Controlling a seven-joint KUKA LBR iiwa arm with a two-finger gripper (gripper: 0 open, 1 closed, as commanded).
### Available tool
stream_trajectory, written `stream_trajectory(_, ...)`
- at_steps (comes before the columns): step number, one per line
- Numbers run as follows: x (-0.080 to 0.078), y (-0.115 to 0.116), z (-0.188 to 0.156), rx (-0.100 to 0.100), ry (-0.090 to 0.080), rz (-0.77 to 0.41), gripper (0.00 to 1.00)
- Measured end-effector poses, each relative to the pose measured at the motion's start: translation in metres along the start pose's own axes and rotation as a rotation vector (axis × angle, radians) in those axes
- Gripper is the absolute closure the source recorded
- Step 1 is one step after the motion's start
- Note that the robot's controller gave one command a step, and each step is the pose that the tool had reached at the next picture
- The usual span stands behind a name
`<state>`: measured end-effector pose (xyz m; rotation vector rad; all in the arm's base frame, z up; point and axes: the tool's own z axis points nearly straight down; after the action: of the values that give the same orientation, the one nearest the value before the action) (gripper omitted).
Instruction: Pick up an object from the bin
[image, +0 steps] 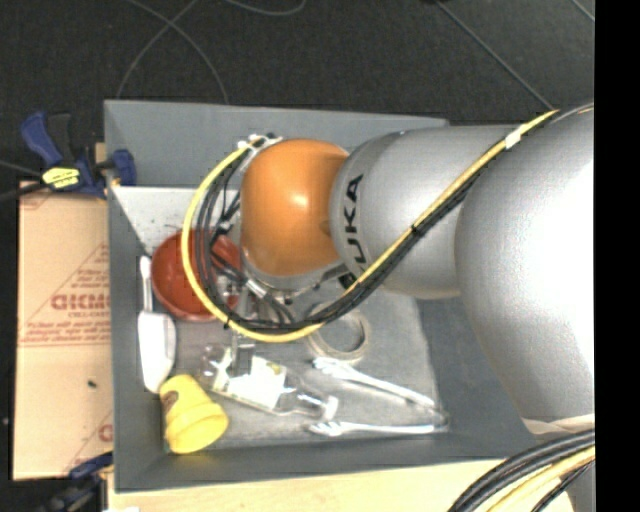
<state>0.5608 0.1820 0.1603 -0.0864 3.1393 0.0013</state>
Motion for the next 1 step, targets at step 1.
stream_trajectory(1,0.0001,0.0117,0.006,-0.005,-0.013,0.045,0.0)
